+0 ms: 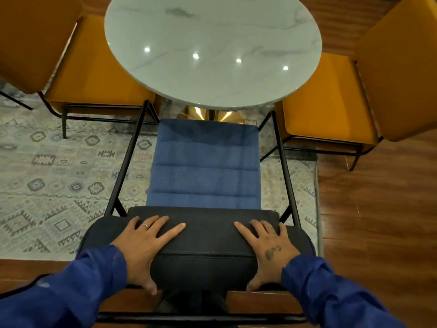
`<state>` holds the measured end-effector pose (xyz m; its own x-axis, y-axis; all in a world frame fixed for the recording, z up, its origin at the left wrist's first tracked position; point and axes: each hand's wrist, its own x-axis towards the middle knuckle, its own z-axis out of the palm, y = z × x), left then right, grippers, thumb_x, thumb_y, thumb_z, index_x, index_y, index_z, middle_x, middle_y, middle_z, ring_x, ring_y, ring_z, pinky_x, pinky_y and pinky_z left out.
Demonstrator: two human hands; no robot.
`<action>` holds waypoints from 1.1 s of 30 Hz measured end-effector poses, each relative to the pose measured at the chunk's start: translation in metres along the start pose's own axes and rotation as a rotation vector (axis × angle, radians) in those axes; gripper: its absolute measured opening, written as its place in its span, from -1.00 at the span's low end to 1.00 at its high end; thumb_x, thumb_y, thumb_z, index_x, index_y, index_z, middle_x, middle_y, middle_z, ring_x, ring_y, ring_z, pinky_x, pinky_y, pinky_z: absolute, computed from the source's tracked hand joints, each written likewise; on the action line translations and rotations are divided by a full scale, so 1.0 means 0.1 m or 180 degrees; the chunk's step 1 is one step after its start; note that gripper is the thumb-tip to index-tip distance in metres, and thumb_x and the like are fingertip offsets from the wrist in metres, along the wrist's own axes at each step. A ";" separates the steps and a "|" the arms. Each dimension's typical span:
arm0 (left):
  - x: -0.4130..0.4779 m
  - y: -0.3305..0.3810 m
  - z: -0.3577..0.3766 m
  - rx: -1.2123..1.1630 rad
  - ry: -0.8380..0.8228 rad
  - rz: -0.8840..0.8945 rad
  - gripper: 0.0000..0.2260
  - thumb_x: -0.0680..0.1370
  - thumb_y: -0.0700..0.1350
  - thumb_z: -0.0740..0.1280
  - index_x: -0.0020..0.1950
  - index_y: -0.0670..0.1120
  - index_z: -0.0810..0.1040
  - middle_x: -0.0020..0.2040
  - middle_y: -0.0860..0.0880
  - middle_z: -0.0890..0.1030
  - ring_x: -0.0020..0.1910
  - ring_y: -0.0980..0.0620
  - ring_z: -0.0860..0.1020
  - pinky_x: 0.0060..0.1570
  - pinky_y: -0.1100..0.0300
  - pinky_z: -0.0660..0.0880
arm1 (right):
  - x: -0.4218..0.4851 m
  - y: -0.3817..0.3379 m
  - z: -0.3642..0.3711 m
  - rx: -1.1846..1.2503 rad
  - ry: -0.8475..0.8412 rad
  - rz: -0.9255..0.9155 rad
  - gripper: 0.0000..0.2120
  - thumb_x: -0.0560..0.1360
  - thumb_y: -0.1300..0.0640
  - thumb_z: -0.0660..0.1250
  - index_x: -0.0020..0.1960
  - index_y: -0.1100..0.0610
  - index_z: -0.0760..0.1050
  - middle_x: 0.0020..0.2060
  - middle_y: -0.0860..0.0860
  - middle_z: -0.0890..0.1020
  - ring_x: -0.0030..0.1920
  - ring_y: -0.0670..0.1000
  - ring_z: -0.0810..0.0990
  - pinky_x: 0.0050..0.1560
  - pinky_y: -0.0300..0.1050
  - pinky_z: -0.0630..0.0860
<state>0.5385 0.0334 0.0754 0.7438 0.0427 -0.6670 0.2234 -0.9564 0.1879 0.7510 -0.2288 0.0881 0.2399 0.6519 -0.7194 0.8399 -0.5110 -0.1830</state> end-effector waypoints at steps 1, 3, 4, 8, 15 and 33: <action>-0.05 0.08 0.05 0.0064 0.0155 -0.0036 0.22 -0.03 0.52 0.28 0.40 0.31 -0.42 0.56 -0.16 0.03 0.53 -0.23 0.04 0.40 -0.36 -0.03 | -0.02 -0.08 0.08 -0.0066 0.0167 0.0048 0.32 -0.01 -0.46 0.40 0.41 -0.27 -0.46 0.51 0.07 0.03 0.52 0.22 -0.01 0.35 0.49 -0.20; -0.12 0.16 0.12 0.0186 0.0505 -0.0068 0.15 0.04 0.54 0.23 0.45 0.29 -0.34 0.54 -0.19 0.14 0.52 -0.25 0.12 0.38 -0.38 0.04 | -0.06 -0.20 0.23 -0.0169 0.0465 0.0166 0.29 0.06 -0.42 0.39 0.41 -0.25 -0.49 0.53 0.12 -0.01 0.53 0.26 -0.05 0.32 0.49 -0.28; -0.14 0.16 0.12 0.0255 0.0690 -0.0059 0.12 0.06 0.56 0.21 0.47 0.28 -0.27 0.52 -0.19 0.23 0.49 -0.25 0.21 0.36 -0.37 0.12 | -0.08 -0.24 0.29 -0.0198 0.0585 0.0216 0.27 0.08 -0.42 0.38 0.42 -0.24 -0.49 0.52 0.15 0.01 0.53 0.27 -0.04 0.32 0.49 -0.28; -0.13 -0.04 0.08 0.0158 0.0667 -0.0184 0.10 0.05 0.53 0.22 0.45 0.29 -0.26 0.52 -0.06 0.22 0.48 -0.14 0.22 0.41 -0.22 0.14 | -0.04 -0.27 0.34 -0.0189 0.0807 0.0283 0.23 0.07 -0.45 0.35 0.45 -0.23 -0.39 0.48 0.15 0.13 0.49 0.25 0.09 0.34 0.48 -0.19; -0.02 -0.29 -0.05 0.0045 0.0464 -0.0445 0.17 -0.08 0.52 0.26 0.43 0.29 -0.19 0.48 0.02 0.25 0.43 -0.08 0.28 0.40 -0.17 0.20 | 0.15 -0.26 0.17 -0.0112 0.0912 0.0154 0.20 0.02 -0.42 0.37 0.46 -0.21 -0.24 0.45 0.11 0.20 0.45 0.20 0.17 0.33 0.47 -0.09; -0.62 0.15 0.11 -0.0503 0.1477 -0.0516 -0.30 0.31 0.30 0.36 0.41 0.17 0.29 0.38 0.03 0.36 0.38 -0.02 0.31 0.41 0.00 0.29 | -0.47 -0.64 0.40 0.0230 0.1802 0.0142 -0.46 0.44 -0.22 0.20 0.38 -0.06 0.31 0.31 0.04 0.41 0.34 0.13 0.37 0.32 0.12 0.30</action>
<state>0.4887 0.0131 0.1112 0.8849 0.3446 -0.3133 0.4248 -0.8731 0.2393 0.6662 -0.2492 0.1065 0.5145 0.8171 -0.2600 0.7923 -0.5690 -0.2204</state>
